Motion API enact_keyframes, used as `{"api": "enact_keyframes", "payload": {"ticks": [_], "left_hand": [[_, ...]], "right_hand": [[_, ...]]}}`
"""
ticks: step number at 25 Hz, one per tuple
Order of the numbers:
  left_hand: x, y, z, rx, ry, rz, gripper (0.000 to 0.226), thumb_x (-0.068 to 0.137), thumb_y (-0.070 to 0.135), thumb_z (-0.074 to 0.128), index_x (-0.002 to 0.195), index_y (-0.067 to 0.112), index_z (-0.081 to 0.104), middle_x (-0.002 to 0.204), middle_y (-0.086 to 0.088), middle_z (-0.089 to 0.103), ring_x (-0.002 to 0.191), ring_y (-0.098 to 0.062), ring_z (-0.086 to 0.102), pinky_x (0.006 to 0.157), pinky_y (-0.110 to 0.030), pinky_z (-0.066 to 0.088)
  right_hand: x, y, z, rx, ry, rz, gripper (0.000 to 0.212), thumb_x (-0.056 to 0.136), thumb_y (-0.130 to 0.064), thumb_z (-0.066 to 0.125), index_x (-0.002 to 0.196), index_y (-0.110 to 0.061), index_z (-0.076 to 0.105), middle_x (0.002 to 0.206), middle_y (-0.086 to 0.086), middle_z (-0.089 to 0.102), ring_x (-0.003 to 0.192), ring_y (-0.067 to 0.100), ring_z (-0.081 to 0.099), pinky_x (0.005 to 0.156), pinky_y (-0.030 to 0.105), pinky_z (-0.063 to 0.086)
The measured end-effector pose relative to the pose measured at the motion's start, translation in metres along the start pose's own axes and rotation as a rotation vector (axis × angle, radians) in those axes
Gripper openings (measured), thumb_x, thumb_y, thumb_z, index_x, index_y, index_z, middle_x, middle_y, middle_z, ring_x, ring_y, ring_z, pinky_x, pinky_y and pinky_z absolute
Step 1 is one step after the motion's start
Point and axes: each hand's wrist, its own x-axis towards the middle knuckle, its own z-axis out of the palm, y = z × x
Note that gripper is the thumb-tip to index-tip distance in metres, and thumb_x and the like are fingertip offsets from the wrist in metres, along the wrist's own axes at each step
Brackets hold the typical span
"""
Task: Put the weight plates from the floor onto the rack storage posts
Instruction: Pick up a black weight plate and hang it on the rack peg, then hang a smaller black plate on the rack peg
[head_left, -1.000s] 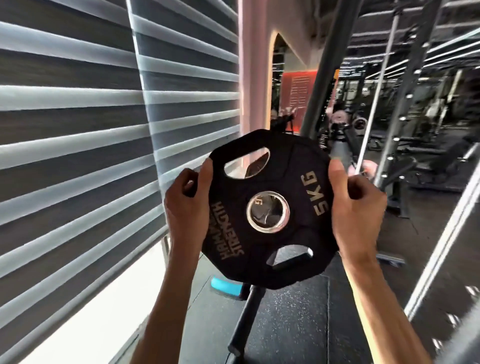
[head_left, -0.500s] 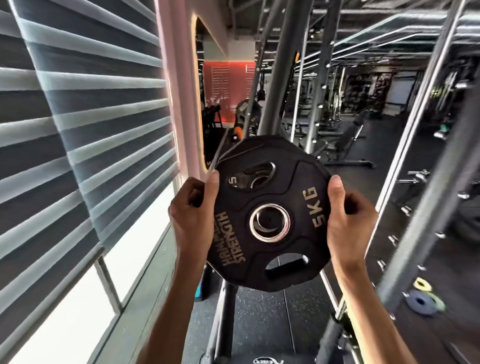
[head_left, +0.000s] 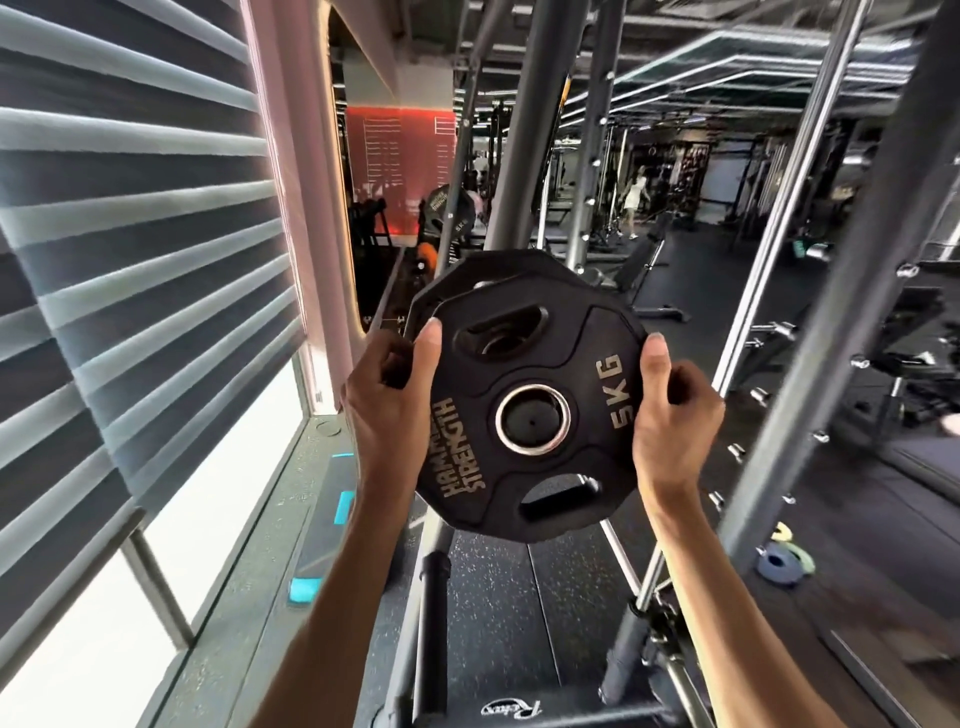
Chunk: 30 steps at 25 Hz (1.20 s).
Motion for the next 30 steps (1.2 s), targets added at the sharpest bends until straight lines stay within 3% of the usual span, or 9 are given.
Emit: {"api": "enact_keyframes", "payload": {"ticks": [4, 6, 9, 13, 16, 21, 24, 27, 30], "left_hand": [[0.012, -0.017, 0.011, 0.024, -0.009, 0.037, 0.039, 0.093, 0.046, 0.061, 0.064, 0.024, 0.049, 0.055, 0.008, 0.052, 0.054, -0.003, 0.052, 0.056, -0.009, 0.039], [0.023, -0.028, 0.021, 0.037, 0.016, 0.042, 0.037, 0.092, 0.055, 0.058, 0.069, 0.027, 0.051, 0.062, 0.009, 0.057, 0.061, -0.003, 0.056, 0.061, -0.017, 0.047], [0.035, -0.053, 0.038, 0.055, 0.116, 0.033, 0.044, 0.09, 0.065, 0.051, 0.104, 0.024, 0.059, 0.1, 0.001, 0.059, 0.092, -0.014, 0.06, 0.084, -0.042, 0.054], [0.038, -0.069, 0.051, 0.044, 0.123, 0.063, 0.064, 0.093, 0.063, 0.046, 0.139, 0.018, 0.051, 0.13, -0.006, 0.05, 0.12, -0.013, 0.047, 0.104, -0.042, 0.044], [0.043, -0.075, 0.053, 0.056, 0.111, 0.079, 0.067, 0.093, 0.063, 0.046, 0.143, 0.018, 0.047, 0.132, -0.001, 0.051, 0.121, -0.017, 0.048, 0.104, -0.047, 0.043], [0.037, -0.072, 0.051, 0.016, 0.106, 0.012, 0.056, 0.094, 0.058, 0.05, 0.132, 0.017, 0.051, 0.124, -0.002, 0.057, 0.115, -0.017, 0.056, 0.098, -0.043, 0.05], [0.006, -0.084, 0.042, -0.132, 0.251, -0.14, 0.028, 0.101, 0.042, 0.043, 0.112, 0.019, 0.054, 0.106, -0.001, 0.062, 0.099, -0.014, 0.061, 0.083, -0.027, 0.053], [-0.06, -0.136, 0.035, -0.013, 0.346, -0.538, 0.03, 0.104, 0.025, 0.041, 0.115, -0.001, 0.052, 0.102, -0.013, 0.061, 0.09, -0.024, 0.058, 0.069, -0.019, 0.045], [-0.157, -0.181, 0.047, 0.307, -0.037, -0.877, 0.02, 0.099, 0.016, 0.043, 0.106, 0.002, 0.056, 0.101, -0.024, 0.066, 0.092, -0.038, 0.065, 0.077, -0.044, 0.054]], "right_hand": [[0.01, 0.015, 0.017, -0.015, 0.002, -0.004, 0.052, 0.098, -0.042, 0.057, 0.057, -0.021, 0.033, 0.052, -0.009, 0.032, 0.05, 0.003, 0.028, 0.05, 0.02, 0.024], [0.019, 0.026, 0.028, -0.018, 0.004, -0.002, 0.051, 0.098, -0.047, 0.055, 0.06, -0.018, 0.036, 0.053, -0.008, 0.035, 0.051, 0.003, 0.029, 0.051, 0.022, 0.026], [0.029, 0.041, 0.044, -0.06, 0.015, -0.059, 0.054, 0.094, -0.062, 0.048, 0.075, -0.012, 0.044, 0.067, 0.002, 0.048, 0.061, 0.01, 0.041, 0.06, 0.024, 0.035], [0.039, 0.06, 0.057, -0.031, 0.034, -0.095, 0.051, 0.095, -0.059, 0.05, 0.103, -0.008, 0.047, 0.1, 0.017, 0.055, 0.091, 0.028, 0.054, 0.085, 0.04, 0.048], [0.043, 0.067, 0.06, -0.031, -0.008, -0.079, 0.051, 0.098, -0.053, 0.05, 0.115, -0.004, 0.049, 0.109, 0.016, 0.058, 0.1, 0.028, 0.057, 0.092, 0.046, 0.047], [0.035, 0.058, 0.054, -0.05, -0.092, 0.014, 0.048, 0.1, -0.049, 0.043, 0.121, -0.007, 0.049, 0.111, 0.002, 0.062, 0.101, 0.012, 0.059, 0.093, 0.027, 0.047], [0.01, 0.069, 0.034, -0.086, -0.172, 0.112, 0.032, 0.105, -0.041, 0.039, 0.12, -0.013, 0.047, 0.101, -0.01, 0.059, 0.092, 0.006, 0.058, 0.088, 0.026, 0.049], [-0.031, 0.107, -0.006, -0.211, -0.256, 0.253, 0.03, 0.104, -0.044, 0.04, 0.116, -0.019, 0.05, 0.104, -0.004, 0.067, 0.095, 0.01, 0.066, 0.085, 0.027, 0.053], [-0.066, 0.156, -0.069, -0.48, -0.459, 0.403, 0.037, 0.099, -0.045, 0.051, 0.107, -0.01, 0.061, 0.096, 0.009, 0.074, 0.089, 0.025, 0.071, 0.085, 0.041, 0.056]]}}
